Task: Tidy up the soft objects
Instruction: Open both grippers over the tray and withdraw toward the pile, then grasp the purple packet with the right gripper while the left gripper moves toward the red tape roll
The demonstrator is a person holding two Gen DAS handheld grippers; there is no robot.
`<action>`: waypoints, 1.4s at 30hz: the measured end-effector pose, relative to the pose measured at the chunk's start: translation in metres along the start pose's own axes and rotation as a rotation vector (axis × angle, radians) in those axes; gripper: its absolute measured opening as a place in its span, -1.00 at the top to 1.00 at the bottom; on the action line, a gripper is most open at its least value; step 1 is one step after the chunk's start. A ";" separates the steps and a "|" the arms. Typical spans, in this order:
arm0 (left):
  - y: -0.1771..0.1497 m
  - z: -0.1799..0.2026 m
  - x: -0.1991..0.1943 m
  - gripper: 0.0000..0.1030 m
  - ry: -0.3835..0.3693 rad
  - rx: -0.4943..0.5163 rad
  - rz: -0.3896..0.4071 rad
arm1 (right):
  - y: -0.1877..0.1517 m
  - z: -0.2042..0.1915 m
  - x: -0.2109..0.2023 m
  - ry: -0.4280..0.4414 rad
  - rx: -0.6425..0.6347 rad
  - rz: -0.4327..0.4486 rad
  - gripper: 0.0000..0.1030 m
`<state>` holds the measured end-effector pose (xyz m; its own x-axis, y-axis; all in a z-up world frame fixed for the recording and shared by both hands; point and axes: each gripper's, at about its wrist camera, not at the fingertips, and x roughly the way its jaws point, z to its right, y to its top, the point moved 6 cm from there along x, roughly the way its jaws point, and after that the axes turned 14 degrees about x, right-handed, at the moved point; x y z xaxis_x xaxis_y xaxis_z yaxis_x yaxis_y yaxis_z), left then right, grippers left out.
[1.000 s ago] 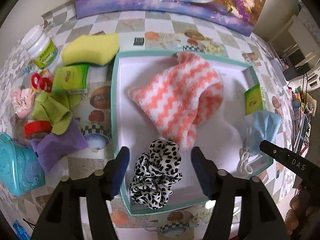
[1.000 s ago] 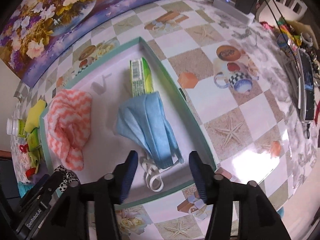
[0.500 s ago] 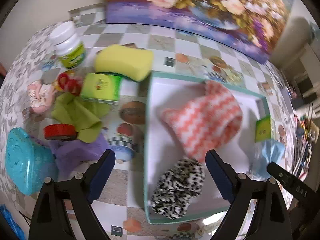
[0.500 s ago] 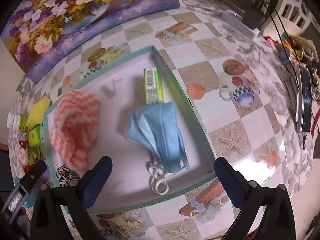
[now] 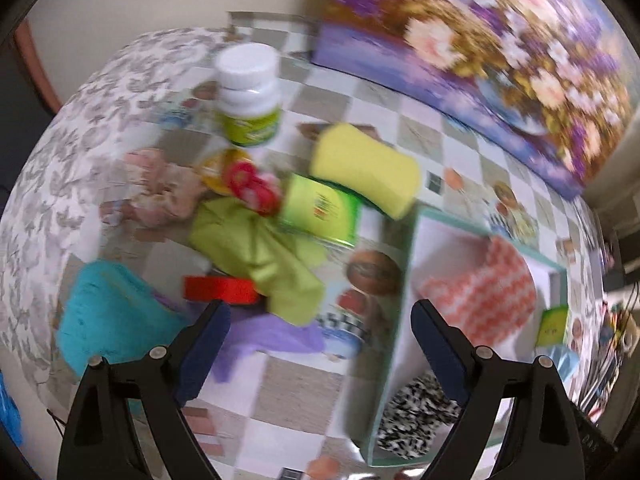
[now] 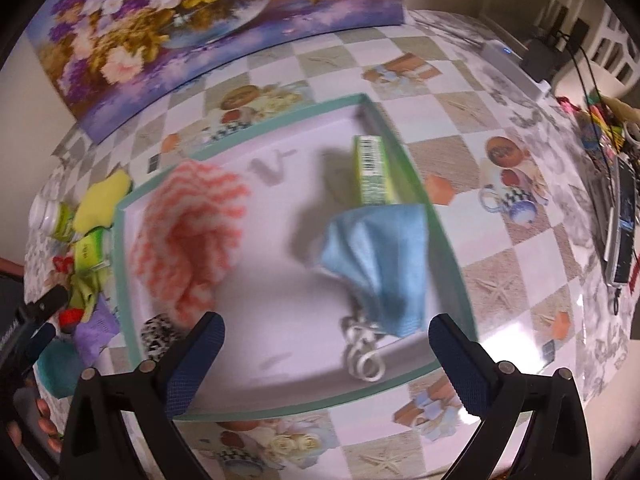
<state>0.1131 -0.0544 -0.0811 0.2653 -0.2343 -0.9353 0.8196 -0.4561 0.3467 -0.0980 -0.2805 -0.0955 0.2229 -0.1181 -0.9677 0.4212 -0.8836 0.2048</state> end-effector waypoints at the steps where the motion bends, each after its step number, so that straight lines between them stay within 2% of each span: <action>1: 0.001 -0.008 -0.002 -0.79 0.006 -0.014 0.003 | -0.002 -0.005 0.000 0.000 -0.009 0.000 -1.00; 11: 0.004 -0.071 -0.018 -0.79 0.067 -0.141 0.050 | -0.016 -0.047 0.004 0.005 -0.091 -0.002 -1.00; 15: 0.006 -0.080 -0.021 -0.79 0.040 -0.164 0.067 | -0.019 -0.066 0.000 0.041 -0.110 0.012 -1.00; 23: 0.006 -0.095 -0.023 -0.79 0.041 -0.189 0.067 | -0.031 -0.113 -0.001 0.106 -0.125 0.022 -1.00; 29: 0.005 -0.107 -0.022 -0.79 0.063 -0.190 0.059 | -0.053 -0.155 0.005 0.151 -0.194 0.016 -1.00; 35: 0.003 -0.110 -0.014 -0.79 0.046 -0.181 0.028 | -0.074 -0.186 0.018 0.179 -0.267 -0.031 -1.00; 42: 0.002 -0.102 0.003 -0.79 0.054 -0.099 -0.035 | -0.094 -0.210 0.038 0.192 -0.335 -0.097 -1.00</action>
<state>0.1677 0.0315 -0.0901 0.2604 -0.1717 -0.9501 0.8742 -0.3759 0.3075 0.0559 -0.1066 -0.1206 0.3150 0.0735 -0.9463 0.7048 -0.6858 0.1813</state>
